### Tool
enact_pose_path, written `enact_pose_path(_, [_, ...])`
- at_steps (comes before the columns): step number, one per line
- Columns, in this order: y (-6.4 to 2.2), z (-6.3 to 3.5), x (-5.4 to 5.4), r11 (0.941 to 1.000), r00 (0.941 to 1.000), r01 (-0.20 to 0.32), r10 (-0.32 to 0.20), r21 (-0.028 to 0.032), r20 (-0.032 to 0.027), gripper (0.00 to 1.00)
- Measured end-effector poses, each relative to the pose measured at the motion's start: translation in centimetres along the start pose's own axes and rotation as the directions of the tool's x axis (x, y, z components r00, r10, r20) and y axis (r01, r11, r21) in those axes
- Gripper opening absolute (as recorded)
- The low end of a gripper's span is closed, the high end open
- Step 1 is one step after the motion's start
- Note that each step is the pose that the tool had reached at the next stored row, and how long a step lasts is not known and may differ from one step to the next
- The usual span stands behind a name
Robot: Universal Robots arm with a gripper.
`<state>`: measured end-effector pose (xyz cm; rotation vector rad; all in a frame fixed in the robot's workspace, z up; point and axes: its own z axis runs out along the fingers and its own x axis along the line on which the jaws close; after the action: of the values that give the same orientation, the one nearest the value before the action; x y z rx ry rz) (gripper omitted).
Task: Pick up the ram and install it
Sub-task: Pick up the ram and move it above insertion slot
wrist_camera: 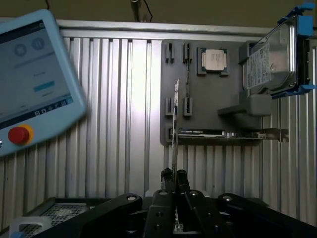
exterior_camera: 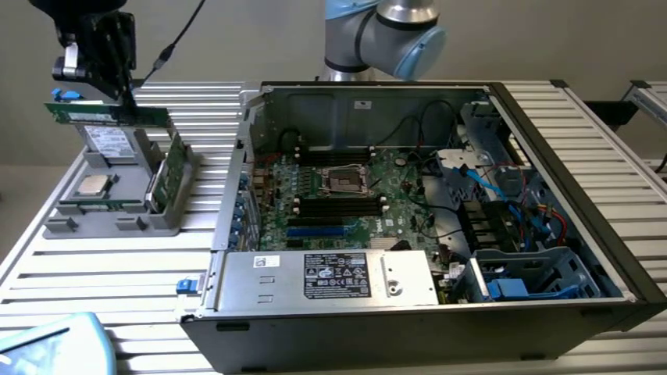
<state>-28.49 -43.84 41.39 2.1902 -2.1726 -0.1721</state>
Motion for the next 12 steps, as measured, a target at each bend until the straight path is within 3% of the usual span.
enact_pose_path(6, [-2.05,-1.12,0.1,0.9999,1.0000,-0.001,0.001,-0.0139,0.0000,0.14])
enact_pose_path(12, [-3.65,-1.59,0.3,0.9991,1.0000,-0.002,0.002,-0.0420,0.0002,0.14])
